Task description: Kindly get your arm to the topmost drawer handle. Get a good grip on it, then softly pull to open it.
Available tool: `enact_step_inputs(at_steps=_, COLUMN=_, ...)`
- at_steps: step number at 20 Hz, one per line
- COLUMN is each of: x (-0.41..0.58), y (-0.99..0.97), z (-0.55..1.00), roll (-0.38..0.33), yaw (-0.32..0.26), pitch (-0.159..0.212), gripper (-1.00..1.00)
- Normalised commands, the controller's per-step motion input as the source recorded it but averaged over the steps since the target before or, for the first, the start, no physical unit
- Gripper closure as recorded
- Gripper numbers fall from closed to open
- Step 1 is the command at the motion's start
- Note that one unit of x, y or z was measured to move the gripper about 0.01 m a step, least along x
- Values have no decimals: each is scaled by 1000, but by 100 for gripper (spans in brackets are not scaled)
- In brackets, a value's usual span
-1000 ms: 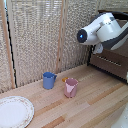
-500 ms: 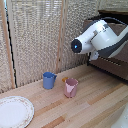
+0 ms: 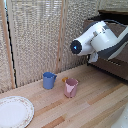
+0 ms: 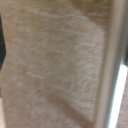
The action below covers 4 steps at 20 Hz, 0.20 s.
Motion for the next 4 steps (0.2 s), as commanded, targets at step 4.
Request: enact_step_inputs(at_steps=4, x=69, y=160, z=0, roll=365, yaw=-214, pitch=22, gripper=-100)
